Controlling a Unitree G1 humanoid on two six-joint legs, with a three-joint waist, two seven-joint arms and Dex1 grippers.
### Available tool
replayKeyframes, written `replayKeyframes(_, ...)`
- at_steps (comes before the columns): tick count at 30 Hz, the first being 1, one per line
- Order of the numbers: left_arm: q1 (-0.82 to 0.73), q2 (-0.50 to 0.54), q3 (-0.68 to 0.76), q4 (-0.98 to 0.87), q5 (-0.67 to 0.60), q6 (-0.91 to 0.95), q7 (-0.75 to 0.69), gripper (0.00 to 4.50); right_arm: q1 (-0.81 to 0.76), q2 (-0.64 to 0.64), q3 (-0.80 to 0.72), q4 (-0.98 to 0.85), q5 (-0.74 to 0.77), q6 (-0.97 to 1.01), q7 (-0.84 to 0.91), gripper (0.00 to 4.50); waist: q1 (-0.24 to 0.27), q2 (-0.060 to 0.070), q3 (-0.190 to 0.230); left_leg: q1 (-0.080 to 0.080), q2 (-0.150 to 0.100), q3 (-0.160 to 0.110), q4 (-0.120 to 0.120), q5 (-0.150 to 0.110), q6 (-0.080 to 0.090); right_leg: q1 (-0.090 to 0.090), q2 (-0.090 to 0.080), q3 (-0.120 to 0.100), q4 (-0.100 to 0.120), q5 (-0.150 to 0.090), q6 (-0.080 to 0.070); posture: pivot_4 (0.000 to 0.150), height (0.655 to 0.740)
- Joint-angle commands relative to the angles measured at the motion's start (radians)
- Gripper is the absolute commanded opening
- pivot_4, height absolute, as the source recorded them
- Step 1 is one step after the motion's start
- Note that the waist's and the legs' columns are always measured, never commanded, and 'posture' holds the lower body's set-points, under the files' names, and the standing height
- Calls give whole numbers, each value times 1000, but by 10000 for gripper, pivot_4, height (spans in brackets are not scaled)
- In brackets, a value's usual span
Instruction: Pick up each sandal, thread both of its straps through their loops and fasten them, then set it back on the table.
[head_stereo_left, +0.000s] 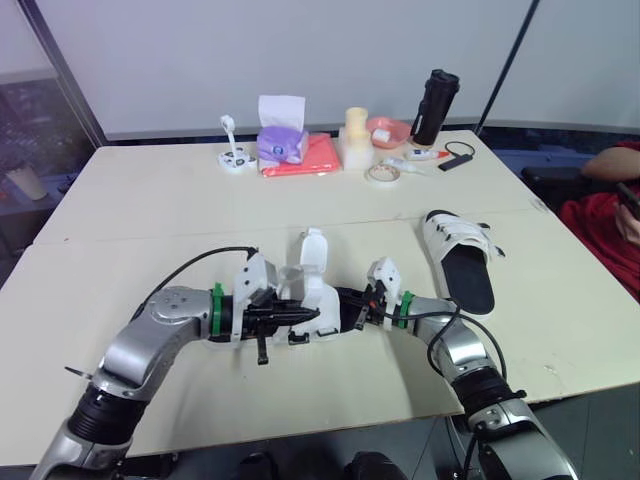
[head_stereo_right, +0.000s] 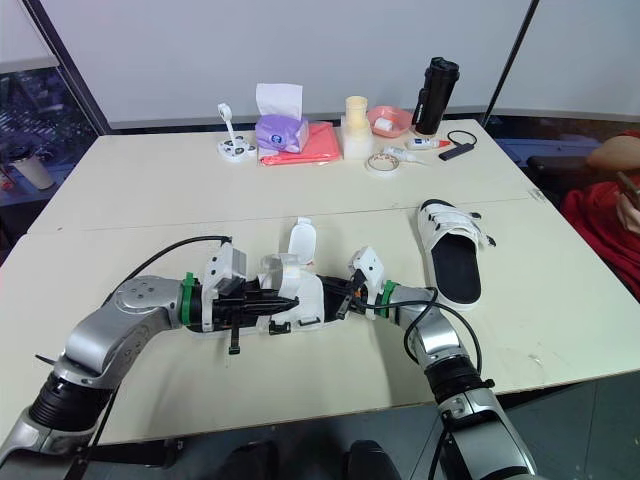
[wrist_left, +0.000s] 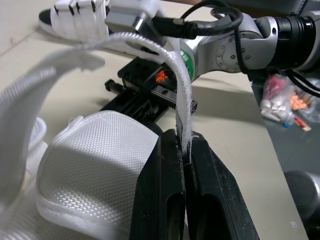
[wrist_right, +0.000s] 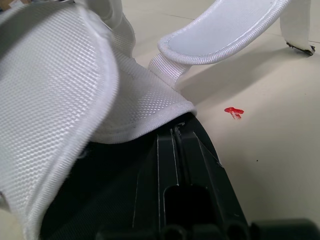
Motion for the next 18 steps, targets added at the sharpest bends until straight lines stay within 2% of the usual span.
replayKeyframes(1,18,13,14,-57,4,-23,12,624,56,-16,25,125,-72,80,-51,0,0,0,0,0,0,0,0,0,0,0,0,0,0,0,0,1500,7400)
replayKeyframes(12,70,15,2,-56,67,-128,41,624,50,-13,26,134,-72,79,-50,0,0,0,0,0,0,0,0,0,1,-1,0,0,0,0,0,1500,7400)
replayKeyframes(18,87,10,-30,-13,180,-307,43,624,51,-14,25,132,-71,83,-48,0,0,1,0,-1,0,0,-1,0,1,-1,0,0,0,0,0,1500,7400)
